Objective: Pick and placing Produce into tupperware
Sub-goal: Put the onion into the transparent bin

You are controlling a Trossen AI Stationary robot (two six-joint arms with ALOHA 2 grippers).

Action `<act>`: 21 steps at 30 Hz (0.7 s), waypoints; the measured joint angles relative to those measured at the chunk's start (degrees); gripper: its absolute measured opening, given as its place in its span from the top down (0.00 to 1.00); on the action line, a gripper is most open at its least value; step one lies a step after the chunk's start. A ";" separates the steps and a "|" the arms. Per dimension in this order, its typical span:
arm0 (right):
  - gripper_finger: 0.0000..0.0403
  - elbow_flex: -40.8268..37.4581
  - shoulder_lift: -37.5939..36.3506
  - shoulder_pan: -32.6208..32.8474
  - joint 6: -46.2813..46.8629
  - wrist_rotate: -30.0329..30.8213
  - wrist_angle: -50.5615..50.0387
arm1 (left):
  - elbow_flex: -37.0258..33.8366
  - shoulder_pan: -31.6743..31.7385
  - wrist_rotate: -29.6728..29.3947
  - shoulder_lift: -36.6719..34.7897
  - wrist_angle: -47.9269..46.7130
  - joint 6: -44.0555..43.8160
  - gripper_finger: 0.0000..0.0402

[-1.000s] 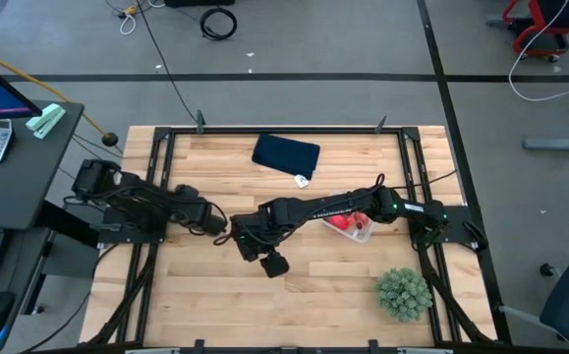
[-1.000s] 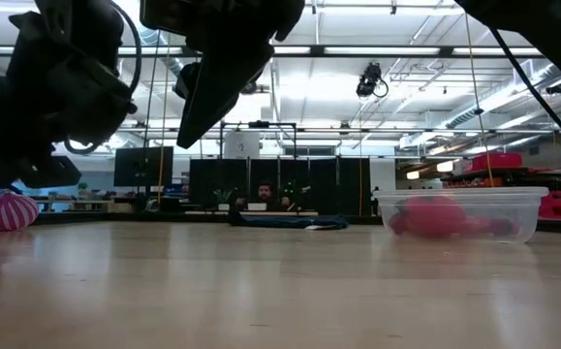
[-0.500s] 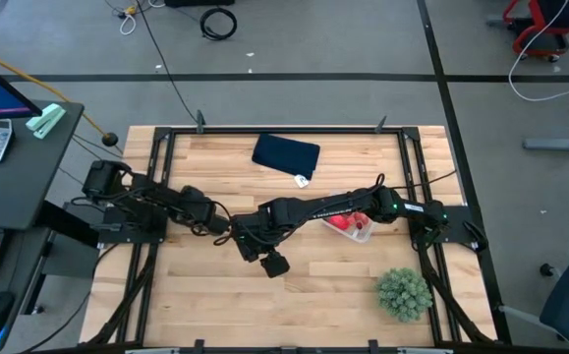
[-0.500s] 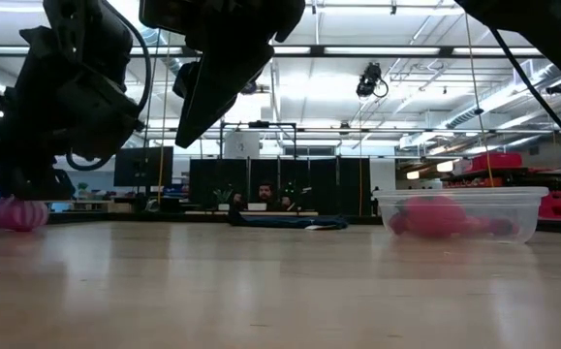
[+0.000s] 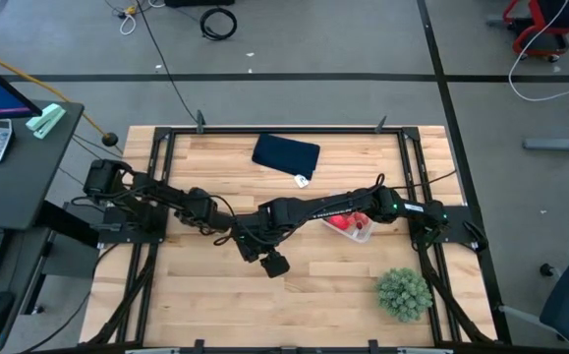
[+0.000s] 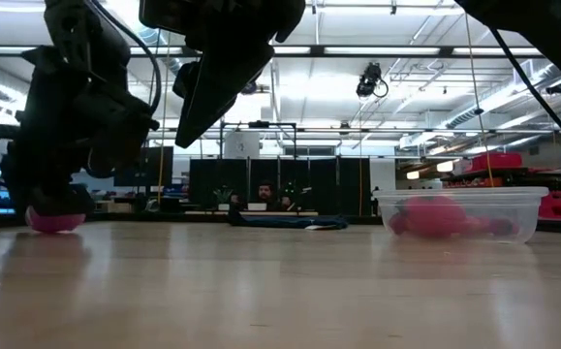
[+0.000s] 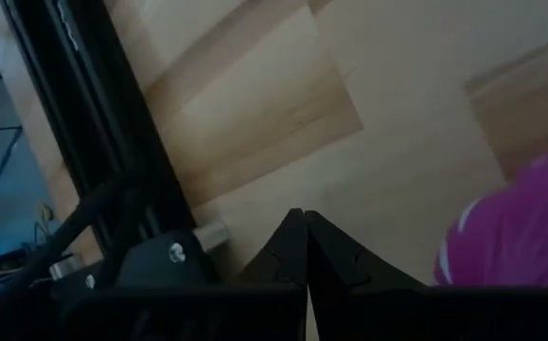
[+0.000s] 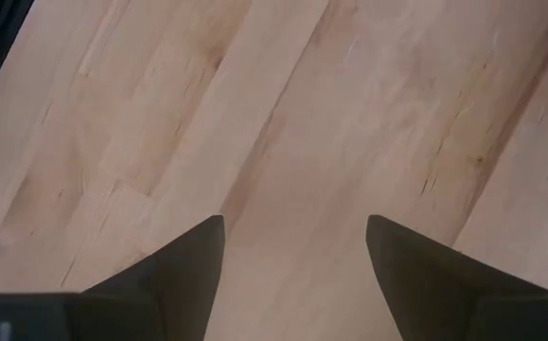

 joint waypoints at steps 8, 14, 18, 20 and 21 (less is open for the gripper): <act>0.34 -0.01 0.00 0.11 0.45 -0.74 -1.75 | 0.45 -2.93 0.63 -0.21 6.01 -0.24 0.99; 0.34 -0.01 0.00 1.85 0.52 -1.75 -10.58 | 2.39 -4.61 -0.23 -0.05 7.51 0.29 0.99; 0.34 -0.01 0.01 3.30 0.55 -1.71 -15.48 | 6.32 -4.98 -1.69 -0.04 10.12 3.68 0.98; 0.34 -0.01 0.00 3.97 0.55 -1.59 -17.06 | 8.50 -4.98 -2.79 0.00 9.86 6.51 0.98; 0.34 -0.01 0.01 4.26 0.64 -1.53 -17.55 | 9.90 -4.92 -3.81 0.00 9.47 8.03 0.98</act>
